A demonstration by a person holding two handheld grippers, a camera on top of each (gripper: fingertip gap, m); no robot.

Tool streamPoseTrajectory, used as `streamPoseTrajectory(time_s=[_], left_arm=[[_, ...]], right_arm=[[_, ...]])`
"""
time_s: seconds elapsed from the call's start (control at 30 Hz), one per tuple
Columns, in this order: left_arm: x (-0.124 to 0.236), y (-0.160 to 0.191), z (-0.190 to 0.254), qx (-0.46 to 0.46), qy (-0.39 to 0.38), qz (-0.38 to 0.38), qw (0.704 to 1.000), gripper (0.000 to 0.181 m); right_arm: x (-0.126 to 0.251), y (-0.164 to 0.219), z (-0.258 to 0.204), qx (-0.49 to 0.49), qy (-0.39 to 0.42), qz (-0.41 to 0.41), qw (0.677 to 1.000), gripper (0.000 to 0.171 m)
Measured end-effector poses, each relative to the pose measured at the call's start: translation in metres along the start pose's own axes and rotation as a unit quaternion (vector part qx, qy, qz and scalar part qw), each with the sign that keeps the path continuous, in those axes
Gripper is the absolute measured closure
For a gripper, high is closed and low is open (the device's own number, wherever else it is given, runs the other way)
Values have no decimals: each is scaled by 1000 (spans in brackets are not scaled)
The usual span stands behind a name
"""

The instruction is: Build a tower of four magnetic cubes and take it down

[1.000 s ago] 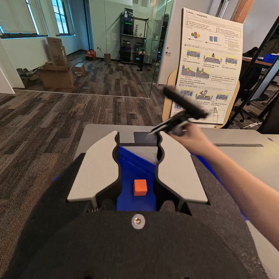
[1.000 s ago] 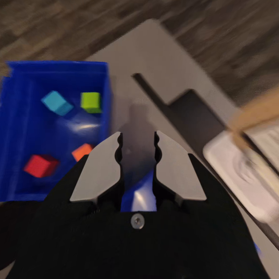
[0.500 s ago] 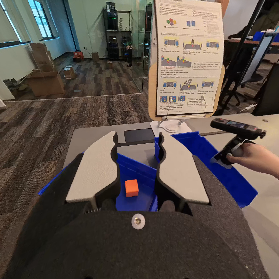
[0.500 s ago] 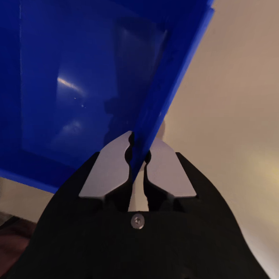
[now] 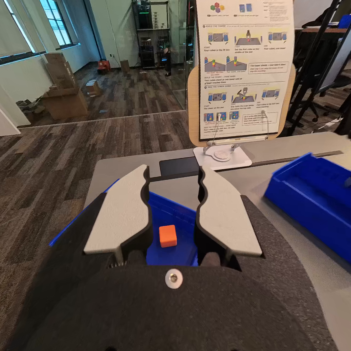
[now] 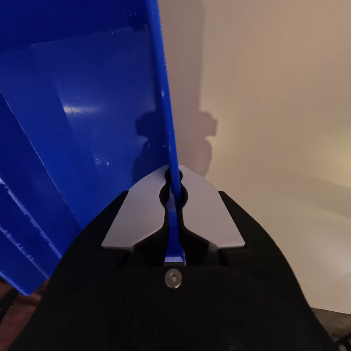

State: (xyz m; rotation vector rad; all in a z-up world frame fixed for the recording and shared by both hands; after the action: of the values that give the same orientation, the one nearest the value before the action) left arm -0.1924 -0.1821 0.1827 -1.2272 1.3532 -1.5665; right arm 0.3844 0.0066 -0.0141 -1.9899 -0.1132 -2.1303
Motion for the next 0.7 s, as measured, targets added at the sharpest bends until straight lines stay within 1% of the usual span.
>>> streamPoseTrajectory(time_s=[0.1,0.2,0.33,0.43,0.5,0.53,0.6,0.67,0.7], left_arm=[[-4,1,-1,-5,-20,-10,1000,132],[-7,3,-4,-3,-35,-18,999,131],[-10,7,-16,13,-54,-39,998,122],[-6,10,-29,25,-80,-52,995,120],[-2,15,-39,28,-97,-75,992,120],[1,19,-45,28,-103,-96,990,119],[7,30,-61,31,-108,-146,983,118],[15,43,-82,69,-128,-187,972,118],[19,50,-93,94,-143,-199,965,116]], right_arm=[[-2,12,42,-35,6,3,999,167],[-5,20,71,-61,4,7,998,167],[-6,27,94,-92,3,11,996,167],[-7,30,106,-111,11,20,994,167],[-7,32,110,-110,12,30,993,166],[-6,33,110,-107,16,39,993,163],[1,36,113,-113,45,86,989,142],[18,39,113,-122,69,167,976,129],[29,41,111,-125,79,208,967,127]])
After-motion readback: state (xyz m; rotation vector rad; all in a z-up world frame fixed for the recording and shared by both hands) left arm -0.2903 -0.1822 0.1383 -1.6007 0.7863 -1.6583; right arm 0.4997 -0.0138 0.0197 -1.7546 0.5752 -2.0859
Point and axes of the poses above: each gripper's, where its closed fingertips meet, x back along the fingers, y out of its underside, z = x × y across the jaws, the point moved 10 cm from there along x, back along the fingers, and after that the axes turned 8 degrees about y, right-handed, at the moved point
